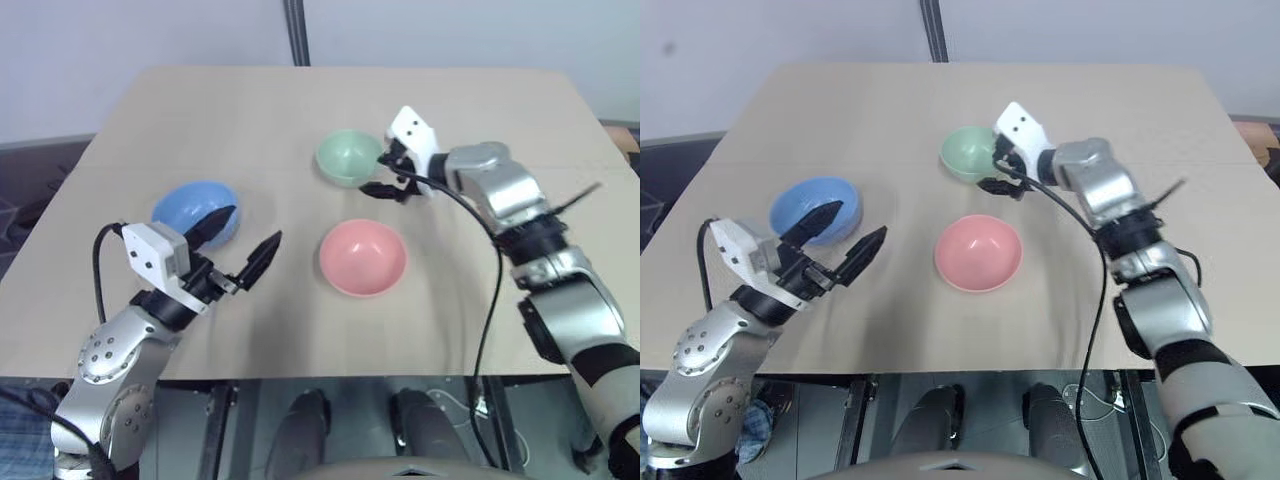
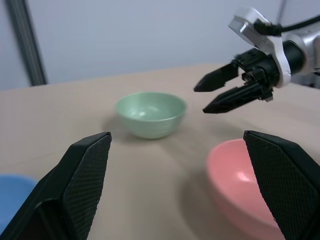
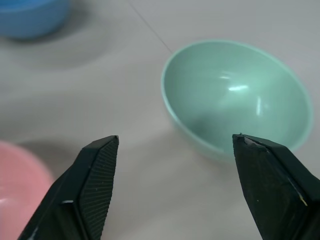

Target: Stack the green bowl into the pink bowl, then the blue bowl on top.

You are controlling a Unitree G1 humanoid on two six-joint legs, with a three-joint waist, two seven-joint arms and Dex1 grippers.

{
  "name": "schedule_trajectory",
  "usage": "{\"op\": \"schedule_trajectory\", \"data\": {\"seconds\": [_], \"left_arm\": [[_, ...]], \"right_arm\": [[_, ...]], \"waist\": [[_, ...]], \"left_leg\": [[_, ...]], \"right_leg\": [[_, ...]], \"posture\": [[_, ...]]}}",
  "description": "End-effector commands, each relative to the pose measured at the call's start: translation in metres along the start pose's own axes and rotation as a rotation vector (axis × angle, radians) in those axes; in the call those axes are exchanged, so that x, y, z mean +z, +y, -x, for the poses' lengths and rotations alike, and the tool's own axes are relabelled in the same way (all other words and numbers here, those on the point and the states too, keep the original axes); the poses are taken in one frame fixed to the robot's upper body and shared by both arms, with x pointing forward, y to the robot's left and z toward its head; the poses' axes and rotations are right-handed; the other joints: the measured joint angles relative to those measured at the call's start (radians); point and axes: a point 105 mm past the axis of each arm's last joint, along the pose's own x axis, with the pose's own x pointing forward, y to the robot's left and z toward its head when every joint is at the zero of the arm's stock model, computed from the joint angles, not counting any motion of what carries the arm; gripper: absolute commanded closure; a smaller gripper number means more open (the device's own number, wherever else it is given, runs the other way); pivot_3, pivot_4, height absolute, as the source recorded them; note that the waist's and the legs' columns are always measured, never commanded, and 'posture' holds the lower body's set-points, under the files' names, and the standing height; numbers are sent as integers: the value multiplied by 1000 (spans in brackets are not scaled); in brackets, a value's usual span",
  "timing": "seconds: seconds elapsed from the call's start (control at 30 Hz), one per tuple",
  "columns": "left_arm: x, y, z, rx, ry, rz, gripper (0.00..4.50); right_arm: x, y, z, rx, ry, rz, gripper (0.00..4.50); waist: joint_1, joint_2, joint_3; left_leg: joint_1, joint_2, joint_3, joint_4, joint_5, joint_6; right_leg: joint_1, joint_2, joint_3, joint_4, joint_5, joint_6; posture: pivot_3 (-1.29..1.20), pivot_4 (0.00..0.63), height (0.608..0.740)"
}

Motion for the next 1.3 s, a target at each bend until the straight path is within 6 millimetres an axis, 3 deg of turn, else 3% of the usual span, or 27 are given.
{"op": "schedule_trajectory", "data": {"seconds": [0.03, 0.33, 0.5, 0.67, 0.8, 0.83, 0.87, 0.93, 0.97, 1.03, 1.3], "left_arm": [[5, 14, 0, 46, 8, -57, 0], [-9, 31, -7, 112, 75, -82, 0], [-18, 33, -9, 132, 115, -59, 0], [-15, 29, -14, 107, 93, -68, 0], [-15, 24, -15, 74, 96, -63, 0], [-15, 24, -15, 72, 97, -64, 0], [-15, 24, -15, 69, 96, -64, 0], [-15, 24, -15, 64, 95, -62, 0], [-15, 23, -15, 61, 95, -63, 0], [-15, 23, -16, 54, 92, -60, 0], [-13, 12, -17, -5, 67, -37, 0]], "right_arm": [[24, -8, -13, -51, -38, 100, 696], [28, 3, -42, -65, 23, 182, 696], [18, 6, -50, -83, 85, 186, 696], [17, 8, -53, -94, 92, 183, 696], [17, 9, -54, -84, 86, 193, 1855], [17, 9, -54, -83, 85, 195, 1941], [18, 9, -54, -82, 84, 196, 2647], [18, 10, -54, -81, 80, 196, 3167], [19, 10, -54, -79, 78, 197, 3760], [19, 11, -54, -75, 74, 199, 4476], [23, 17, -54, -31, 56, 280, 4476]], "waist": [[0, 0, 0], [0, 0, 0], [-1, 0, 0], [-1, 0, 0], [-1, 0, 0], [-1, 0, 0], [-2, 0, 0], [-2, 0, 0], [-2, 0, 0], [-3, 0, 0], [-5, 0, 0]], "left_leg": [[-1, 0, 0, 0, 0, 0], [-3, 0, 1, -1, 0, 0], [-3, 0, 1, -2, 0, 0], [-4, 0, 1, -2, 0, 0], [-4, 0, 1, -2, 0, 0], [-4, 0, 1, -2, 0, 0], [-4, 0, 1, -2, 0, 0], [-4, 0, 1, -2, 0, 0], [-4, 0, 1, -2, 0, 0], [-4, 0, 1, -2, 0, 0], [-4, 0, 1, -2, 0, 0]], "right_leg": [[-1, 0, 0, 0, 0, 0], [-5, 0, 1, 1, 0, 0], [-6, 0, 1, 2, 0, 0], [-7, 0, 2, 2, 0, 0], [-7, 0, 2, 2, 0, 0], [-7, 0, 2, 2, 0, 0], [-7, 0, 2, 2, 0, 0], [-7, 0, 2, 2, 0, 0], [-7, 0, 2, 2, 0, 0], [-7, 0, 2, 2, 0, 0], [-7, 0, 2, 2, 0, 0]], "posture": [[0, 150, 740], [0, 150, 740], [0, 150, 740], [0, 150, 740], [0, 150, 740], [0, 150, 740], [0, 150, 740], [0, 150, 740], [0, 150, 740], [0, 150, 740], [0, 150, 740]]}}
